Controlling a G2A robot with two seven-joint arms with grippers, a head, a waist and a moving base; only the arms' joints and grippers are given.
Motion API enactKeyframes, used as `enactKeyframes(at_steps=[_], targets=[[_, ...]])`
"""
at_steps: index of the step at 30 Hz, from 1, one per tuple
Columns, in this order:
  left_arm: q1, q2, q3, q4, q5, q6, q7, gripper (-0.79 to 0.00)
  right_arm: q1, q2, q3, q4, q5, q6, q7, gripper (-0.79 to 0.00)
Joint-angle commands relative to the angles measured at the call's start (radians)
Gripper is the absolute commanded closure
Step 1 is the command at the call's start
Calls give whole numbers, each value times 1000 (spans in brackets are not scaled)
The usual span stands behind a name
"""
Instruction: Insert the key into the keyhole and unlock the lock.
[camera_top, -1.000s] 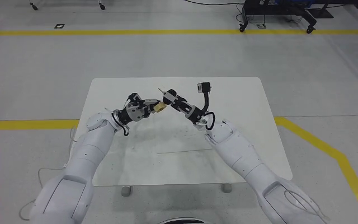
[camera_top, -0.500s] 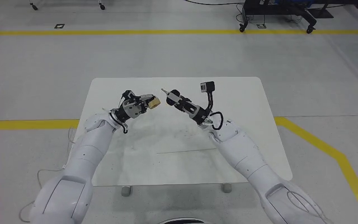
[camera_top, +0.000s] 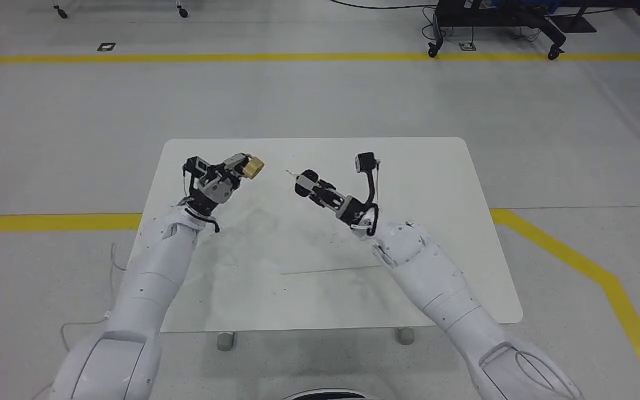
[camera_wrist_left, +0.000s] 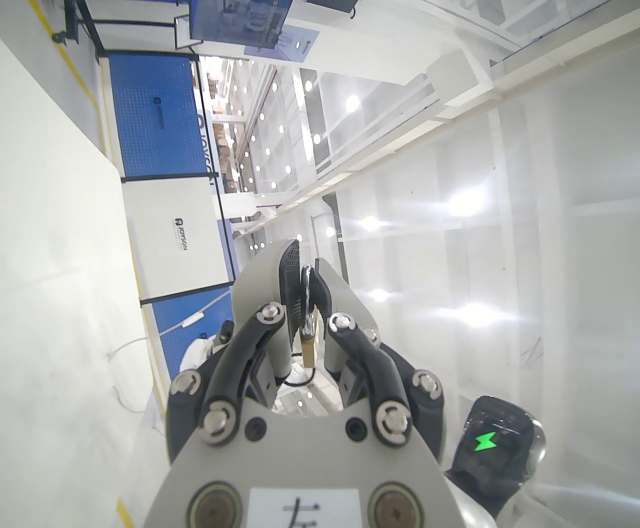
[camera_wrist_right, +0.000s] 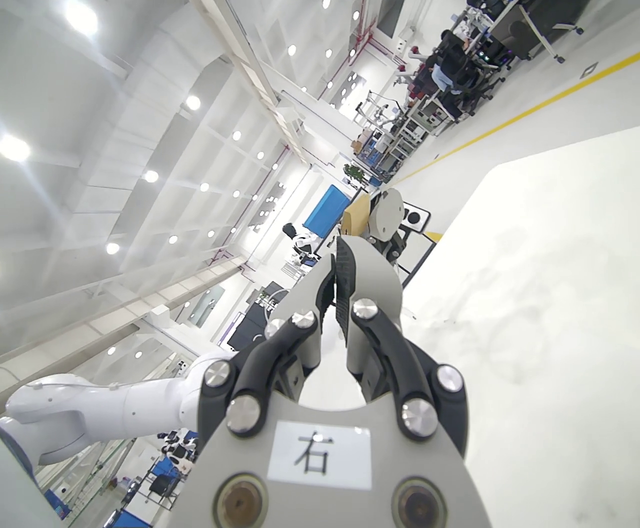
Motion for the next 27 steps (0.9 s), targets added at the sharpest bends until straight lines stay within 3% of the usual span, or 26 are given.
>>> enactKeyframes(at_steps=[1,6,12,27], targets=[[17,3,-3,-33,32,-25,44,0,-7,-6,-13,-12,13,44,-15,0],[57,11,-15,-120,100,-54,124,0,7,-22,-48,-2,46,100,-17,0],[99,19,-27,-205,158,-35,184,0,26,-34,-67,26,68,92,4,0],[141,26,-37,-300,272,-46,270,0,36,-46,-63,47,50,69,-17,0]])
